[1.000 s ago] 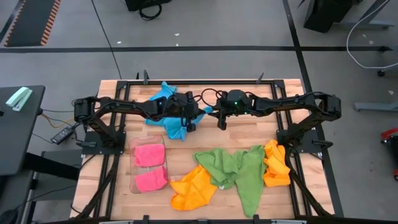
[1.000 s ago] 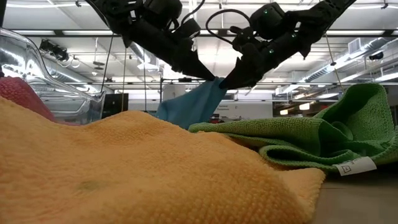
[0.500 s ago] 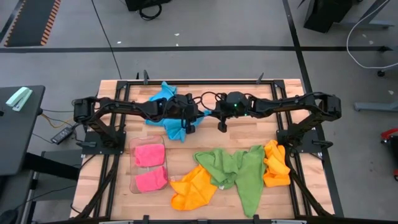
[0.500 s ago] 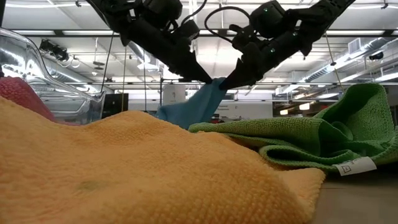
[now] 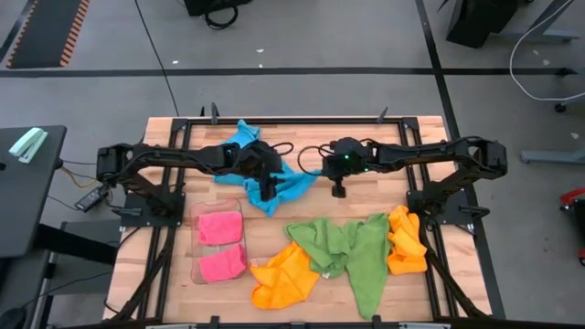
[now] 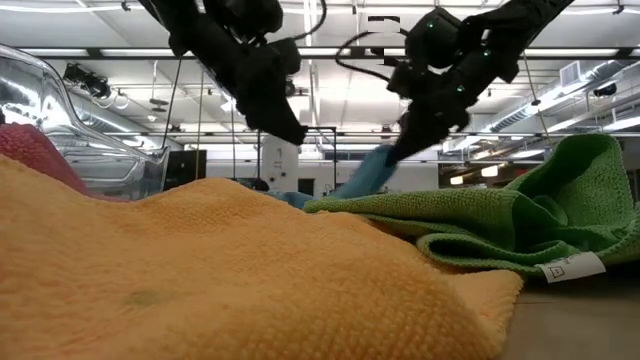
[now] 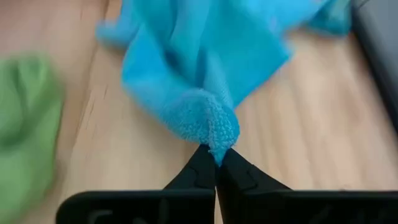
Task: Fold microfiber towels
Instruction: Fold the bottom blue microfiber cloth
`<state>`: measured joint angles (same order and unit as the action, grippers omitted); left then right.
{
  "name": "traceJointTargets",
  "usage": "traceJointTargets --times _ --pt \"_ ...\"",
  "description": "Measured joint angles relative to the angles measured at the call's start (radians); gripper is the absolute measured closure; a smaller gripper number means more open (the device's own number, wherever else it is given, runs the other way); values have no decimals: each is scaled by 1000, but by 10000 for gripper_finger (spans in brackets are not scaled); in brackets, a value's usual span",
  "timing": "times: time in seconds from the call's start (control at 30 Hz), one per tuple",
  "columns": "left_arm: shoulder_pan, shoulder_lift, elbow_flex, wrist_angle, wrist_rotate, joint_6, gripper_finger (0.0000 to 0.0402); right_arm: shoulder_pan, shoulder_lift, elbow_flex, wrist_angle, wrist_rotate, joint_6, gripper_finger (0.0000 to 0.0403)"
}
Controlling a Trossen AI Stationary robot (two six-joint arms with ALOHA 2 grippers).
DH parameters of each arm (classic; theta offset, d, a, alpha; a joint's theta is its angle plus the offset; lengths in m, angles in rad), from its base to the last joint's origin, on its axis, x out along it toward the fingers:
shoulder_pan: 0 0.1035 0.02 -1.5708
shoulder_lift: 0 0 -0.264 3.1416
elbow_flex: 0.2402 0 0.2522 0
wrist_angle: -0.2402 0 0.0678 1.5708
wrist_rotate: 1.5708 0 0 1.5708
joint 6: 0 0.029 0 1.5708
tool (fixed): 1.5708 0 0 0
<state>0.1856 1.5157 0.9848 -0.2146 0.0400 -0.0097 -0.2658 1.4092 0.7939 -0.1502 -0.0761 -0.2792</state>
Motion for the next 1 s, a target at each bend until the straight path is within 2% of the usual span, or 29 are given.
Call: traceJointTargets --times 0.1,0.37,0.57,0.73,0.87,1.0 --pt "-21 17 -1 -27 41 -14 250 0 -12 0 -58 39 -22 398" --pt "-80 24 -1 -55 45 -33 265 -1 -20 61 -270 227 39 398" --pt "-131 48 -1 -57 42 41 264 -1 -20 93 -381 240 67 397" --pt "-176 98 -1 -62 -74 132 250 -2 -19 93 -403 256 68 396" --pt "-197 107 -1 -88 -178 210 240 -13 -19 93 -460 373 129 374" --pt "-208 109 0 -87 -197 268 243 -32 -19 93 -539 510 231 322"
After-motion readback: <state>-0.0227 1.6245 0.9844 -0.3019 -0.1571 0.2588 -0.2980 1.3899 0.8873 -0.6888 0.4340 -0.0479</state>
